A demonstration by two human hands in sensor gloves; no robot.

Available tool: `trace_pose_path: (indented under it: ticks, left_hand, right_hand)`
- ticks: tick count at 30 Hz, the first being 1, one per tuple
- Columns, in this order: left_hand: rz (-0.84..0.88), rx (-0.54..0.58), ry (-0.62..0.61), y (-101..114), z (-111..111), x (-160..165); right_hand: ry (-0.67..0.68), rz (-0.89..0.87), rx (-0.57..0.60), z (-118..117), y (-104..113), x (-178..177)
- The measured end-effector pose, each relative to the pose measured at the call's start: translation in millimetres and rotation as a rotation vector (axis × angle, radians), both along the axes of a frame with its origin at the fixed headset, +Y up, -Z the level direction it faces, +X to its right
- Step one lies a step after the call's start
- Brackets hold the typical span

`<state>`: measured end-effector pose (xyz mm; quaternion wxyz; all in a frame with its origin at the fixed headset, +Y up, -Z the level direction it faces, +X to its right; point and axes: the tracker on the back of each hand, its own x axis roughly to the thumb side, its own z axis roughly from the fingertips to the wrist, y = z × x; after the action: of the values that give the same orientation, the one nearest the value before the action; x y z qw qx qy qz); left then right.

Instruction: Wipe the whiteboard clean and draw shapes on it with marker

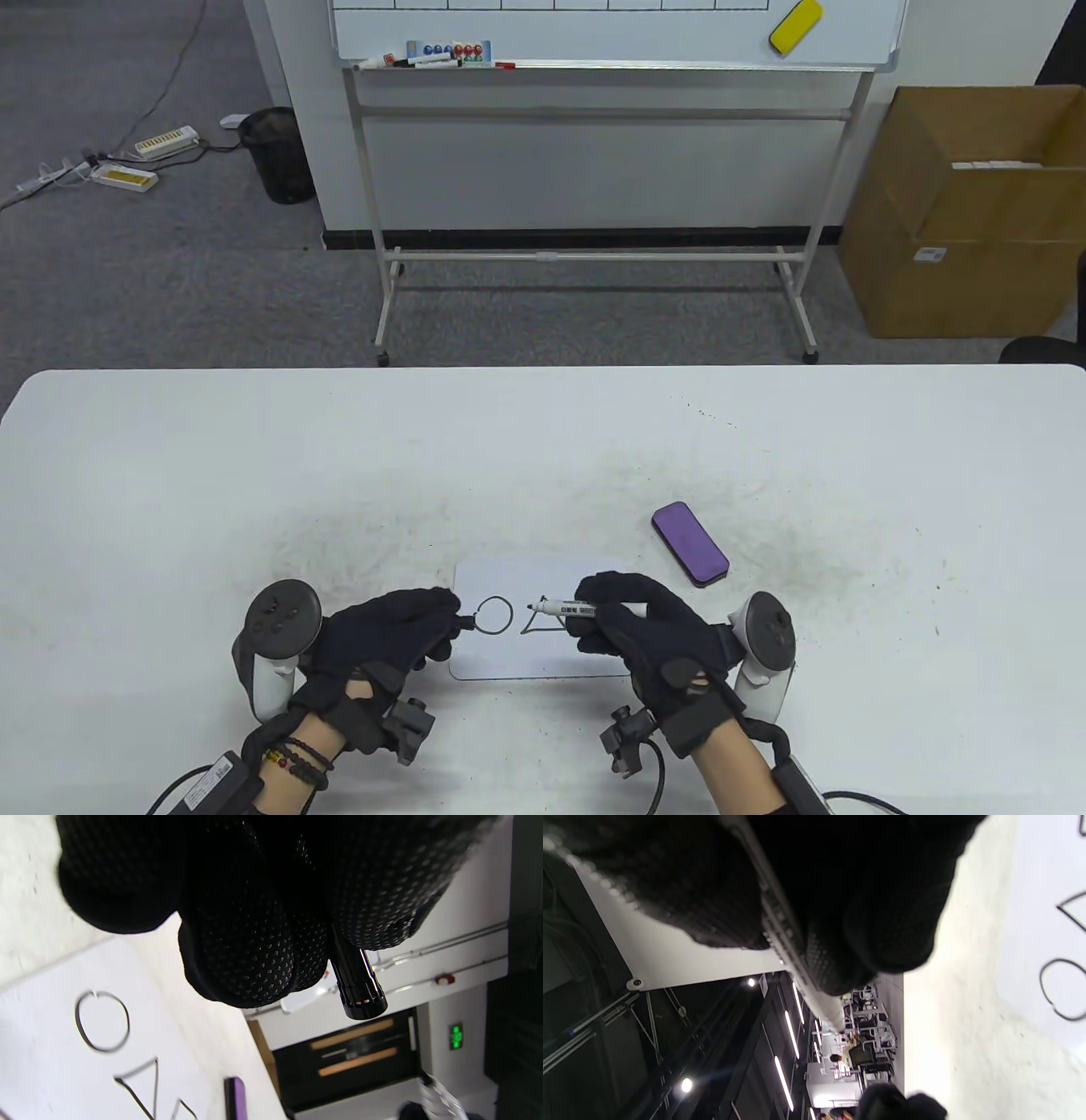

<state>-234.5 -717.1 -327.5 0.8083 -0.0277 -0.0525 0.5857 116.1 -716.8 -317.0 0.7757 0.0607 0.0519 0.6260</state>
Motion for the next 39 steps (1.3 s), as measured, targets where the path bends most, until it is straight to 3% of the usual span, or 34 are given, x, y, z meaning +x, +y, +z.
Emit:
trace_pose_path:
  ticks: [12,15,17,19,24,29,33,35,39]
  left_hand:
    - [0.041,-0.064,-0.005,-2.9,11.0,18.7]
    - [0.045,-0.020,-0.059,-3.8,12.8,25.5]
    - [0.053,0.089,-0.152,3.8,11.4,30.4]
    - [-0.012,0.166,-0.161,10.6,12.8,34.0]
    - [0.023,0.154,-0.187,12.4,13.9,34.5]
    - [0.022,0.210,-0.214,14.3,13.8,38.4]
    - [-0.067,0.257,-0.236,14.5,14.9,42.4]
    - [-0.145,0.267,-0.284,15.2,16.1,45.7]
    - [-0.260,0.319,-0.252,20.6,21.7,44.2]
  right_hand:
    - [0.085,0.103,0.005,4.3,-6.3,-25.3]
    - [0.095,0.076,0.009,6.3,-5.1,-31.2]
    - [0.119,0.074,0.044,5.0,-1.5,-30.4]
    - [0.126,0.066,0.045,4.0,-1.5,-31.6]
    - [0.132,-0.004,0.015,2.3,-5.4,-33.2]
    - [0.183,-0.084,0.032,1.7,-4.0,-32.4]
    - [0.110,0.005,0.098,1.6,-0.3,-30.2]
    - [0.024,0.090,0.170,2.1,8.9,-25.4]
    - [-0.143,0.216,0.256,1.8,27.5,-4.4]
